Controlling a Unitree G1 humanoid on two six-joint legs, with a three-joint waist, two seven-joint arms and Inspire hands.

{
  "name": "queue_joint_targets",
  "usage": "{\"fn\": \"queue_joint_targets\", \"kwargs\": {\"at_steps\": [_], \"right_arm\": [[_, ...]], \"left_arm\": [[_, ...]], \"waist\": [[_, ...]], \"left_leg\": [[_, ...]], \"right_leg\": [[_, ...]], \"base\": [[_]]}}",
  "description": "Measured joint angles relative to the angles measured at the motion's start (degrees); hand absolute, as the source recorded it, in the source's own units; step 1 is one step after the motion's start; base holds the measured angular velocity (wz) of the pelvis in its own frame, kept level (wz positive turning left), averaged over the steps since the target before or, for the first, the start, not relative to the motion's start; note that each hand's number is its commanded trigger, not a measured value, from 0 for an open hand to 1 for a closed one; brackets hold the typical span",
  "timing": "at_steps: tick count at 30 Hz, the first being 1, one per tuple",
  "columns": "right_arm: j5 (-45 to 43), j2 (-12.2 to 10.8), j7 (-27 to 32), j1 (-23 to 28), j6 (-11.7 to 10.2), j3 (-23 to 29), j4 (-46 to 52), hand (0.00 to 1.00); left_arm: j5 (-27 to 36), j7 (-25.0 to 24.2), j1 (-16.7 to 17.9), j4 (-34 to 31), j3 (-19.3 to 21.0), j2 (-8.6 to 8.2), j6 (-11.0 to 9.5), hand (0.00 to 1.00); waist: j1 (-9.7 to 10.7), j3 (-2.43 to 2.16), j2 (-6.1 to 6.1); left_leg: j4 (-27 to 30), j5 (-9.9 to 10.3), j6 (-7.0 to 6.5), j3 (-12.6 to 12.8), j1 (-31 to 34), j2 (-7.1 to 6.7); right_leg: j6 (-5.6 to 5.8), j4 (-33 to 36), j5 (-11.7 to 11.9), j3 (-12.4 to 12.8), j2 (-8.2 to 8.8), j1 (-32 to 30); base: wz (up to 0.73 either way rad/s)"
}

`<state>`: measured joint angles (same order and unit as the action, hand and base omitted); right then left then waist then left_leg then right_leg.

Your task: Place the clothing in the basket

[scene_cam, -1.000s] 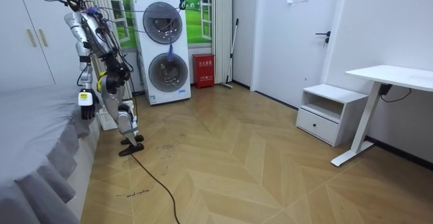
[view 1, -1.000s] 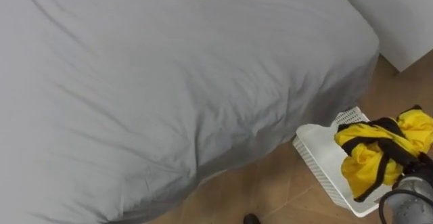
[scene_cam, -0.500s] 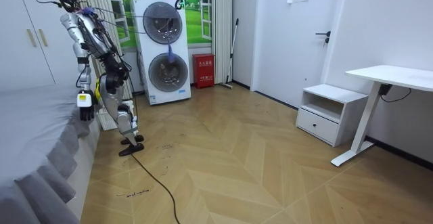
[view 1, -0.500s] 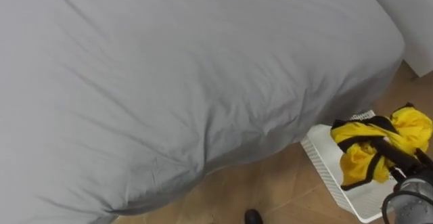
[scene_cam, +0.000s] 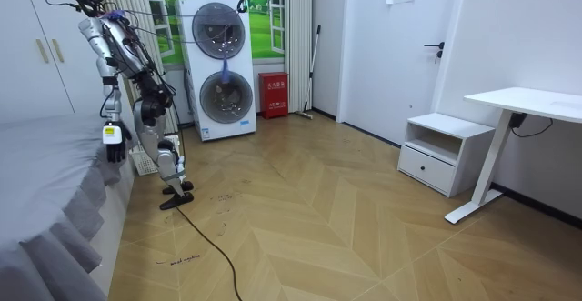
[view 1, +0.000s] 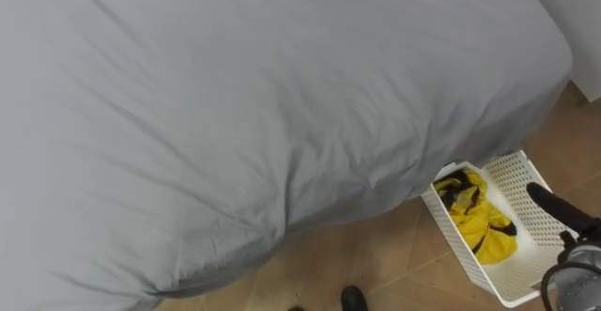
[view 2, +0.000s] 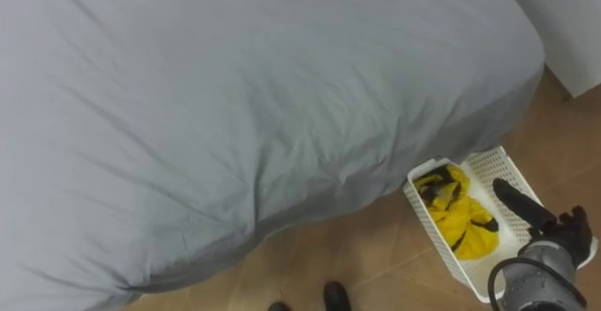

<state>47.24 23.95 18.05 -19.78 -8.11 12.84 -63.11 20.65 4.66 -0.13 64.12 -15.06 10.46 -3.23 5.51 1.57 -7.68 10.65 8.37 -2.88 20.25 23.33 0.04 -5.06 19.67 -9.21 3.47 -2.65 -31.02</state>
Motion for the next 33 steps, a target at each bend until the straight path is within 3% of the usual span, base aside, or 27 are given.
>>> {"fn": "queue_joint_targets", "kwargs": {"at_steps": [9,13,16,20,22,25,27,29,33], "right_arm": [[-2.39,0.29,0.63,0.71,-0.15,-0.35,0.93,0.00],[-2.52,0.30,0.50,0.95,-0.69,-0.32,0.95,0.00],[-4.74,-0.32,-0.77,3.11,-0.86,-0.99,1.18,0.00],[-9.32,-2.86,-3.20,9.45,-1.13,-2.96,1.44,0.00],[-9.99,-4.56,-4.56,13.33,-1.21,-5.57,0.98,0.00],[-9.29,-9.41,-8.09,19.61,-0.43,-6.81,0.35,0.00],[-9.62,-13.17,-10.31,22.25,-0.04,-7.21,-2.21,0.00],[-9.46,-14.91,-11.66,23.55,0.95,-7.26,-3.68,0.00],[-11.69,-15.97,-13.96,24.16,1.60,-9.26,-6.76,0.00]], "left_arm": [[-0.01,-0.05,0.00,-0.02,-0.62,0.16,-0.91,0.00],[-0.13,-0.76,0.12,-0.01,0.91,0.18,-1.32,0.00],[-1.19,-1.17,0.78,-0.12,1.25,0.24,-1.39,0.00],[-2.85,-1.12,3.74,-1.86,1.55,0.25,-1.94,0.00],[-3.85,-0.98,5.01,-2.48,1.94,0.11,-2.51,0.00],[-6.88,-0.74,6.36,-2.72,2.75,-0.15,-2.62,0.00],[-10.24,-0.19,6.68,-2.17,4.06,-0.98,-2.74,0.00],[-10.25,-0.18,6.88,-2.08,4.15,-1.92,-3.09,0.00],[-11.27,0.01,7.31,-1.43,4.41,-3.77,-3.16,0.00]], "waist": [[-0.19,-0.08,-0.07],[-0.21,-0.11,-0.09],[-0.50,-0.18,0.08],[-0.52,-0.47,0.41],[-0.31,-0.62,1.14],[0.22,-1.17,3.29],[0.90,-1.33,5.36],[0.84,-1.77,6.56],[0.34,-1.42,7.76]], "left_leg": [[0.08,0.00,0.00,1.37,-0.01,-0.02],[0.13,0.01,0.01,1.36,-0.85,0.08],[0.08,0.00,0.03,1.09,-3.20,0.11],[-0.14,0.01,0.04,-0.49,-7.95,0.09],[-0.52,0.01,0.06,-2.04,-10.37,0.14],[-1.48,0.03,0.09,-3.73,-14.84,0.00],[-1.54,0.04,0.11,-5.99,-17.84,-0.41],[-1.76,0.07,0.16,-6.96,-19.20,-0.68],[-2.15,0.97,1.14,-9.07,-23.09,-0.98]], "right_leg": [[0.04,0.45,-0.02,1.29,-0.24,-0.53],[0.03,0.27,-0.02,1.13,-0.40,0.43],[-0.17,-0.48,-0.14,0.78,-0.42,3.29],[-0.34,-3.68,-0.15,-0.44,-0.25,9.92],[-0.45,-5.23,-0.16,-1.88,-0.05,13.42],[-0.71,-8.11,-0.33,-3.87,0.13,19.60],[-0.79,-10.42,-0.44,-6.43,0.59,24.41],[-0.67,-11.27,-0.62,-7.43,0.85,26.65],[-0.15,-12.08,-1.20,-8.37,0.99,30.63]], "base": [[-0.09],[0.00],[0.07],[0.15],[0.35],[0.46],[0.52],[0.37],[0.16]]}}
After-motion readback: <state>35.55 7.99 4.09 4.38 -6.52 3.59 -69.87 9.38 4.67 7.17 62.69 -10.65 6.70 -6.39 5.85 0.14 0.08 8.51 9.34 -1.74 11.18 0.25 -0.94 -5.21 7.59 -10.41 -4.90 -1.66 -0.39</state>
